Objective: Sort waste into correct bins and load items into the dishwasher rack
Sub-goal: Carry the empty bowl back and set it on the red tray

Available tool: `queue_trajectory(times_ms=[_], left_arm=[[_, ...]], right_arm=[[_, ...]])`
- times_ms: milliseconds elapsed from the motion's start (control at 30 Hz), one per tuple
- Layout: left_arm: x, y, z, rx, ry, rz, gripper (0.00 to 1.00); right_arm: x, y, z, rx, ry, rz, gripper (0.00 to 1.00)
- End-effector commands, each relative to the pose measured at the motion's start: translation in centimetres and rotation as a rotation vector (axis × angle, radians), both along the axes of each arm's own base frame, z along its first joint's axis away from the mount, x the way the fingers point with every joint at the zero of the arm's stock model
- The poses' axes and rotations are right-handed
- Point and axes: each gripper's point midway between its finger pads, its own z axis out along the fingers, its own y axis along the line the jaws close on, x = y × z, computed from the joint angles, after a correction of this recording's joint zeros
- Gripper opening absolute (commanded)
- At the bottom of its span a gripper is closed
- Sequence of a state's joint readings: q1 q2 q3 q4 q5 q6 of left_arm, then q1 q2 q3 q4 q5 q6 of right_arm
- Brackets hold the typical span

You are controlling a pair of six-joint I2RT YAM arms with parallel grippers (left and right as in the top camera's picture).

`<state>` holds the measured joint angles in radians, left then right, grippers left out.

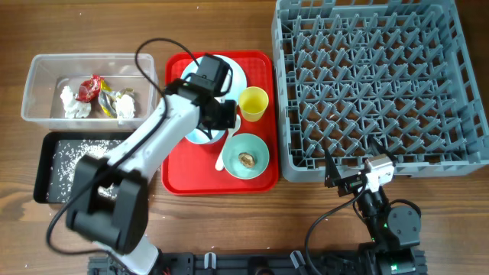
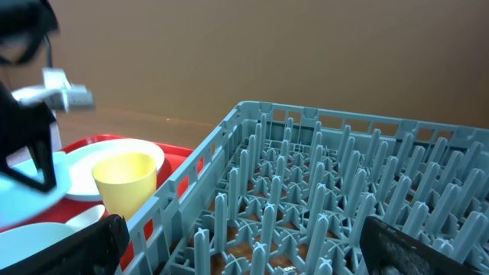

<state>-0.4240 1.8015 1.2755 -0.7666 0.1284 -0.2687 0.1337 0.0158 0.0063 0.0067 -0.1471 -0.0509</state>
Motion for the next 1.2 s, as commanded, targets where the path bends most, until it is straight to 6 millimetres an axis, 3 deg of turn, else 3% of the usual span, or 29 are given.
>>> queue_trajectory(times_ms=[0,533,900,1000,1100,1167], left_arm=[[-0.1,-0.5,-0.5,-0.010,0.020,-0.002,0.05],[-3.1,0.6,-1.1,0.038,0.143,-0.006,0.04],[-3.2,-0.3,-0.5,-0.007,0.143,-0.018,0.37],[-2.5,-0.6,1.3,-0.029,0.094,-0.020,0.39],[-1.3,-1.0,5.0,-0.074,-0.007,-0.021,0.42],[-0.9,-1.0,7.7,-0.095,-0.082,-0.027,0.53]], right_arm=[[0.1,-0.3,0.1,-0.008,-0.009,-0.019,1.00],[0.1,-0.3,0.1,-0.008,-0.009,-0.019,1.00],[0.1,-0.3,0.1,-0.008,-0.009,-0.019,1.00],[0.1,-0.3,0.1,-0.008,-0.009,-0.019,1.00],[0.1,-0.3,0.1,-0.008,-0.009,-0.019,1.00],[0.1,-0.3,0.1,-0.008,-0.009,-0.019,1.00]])
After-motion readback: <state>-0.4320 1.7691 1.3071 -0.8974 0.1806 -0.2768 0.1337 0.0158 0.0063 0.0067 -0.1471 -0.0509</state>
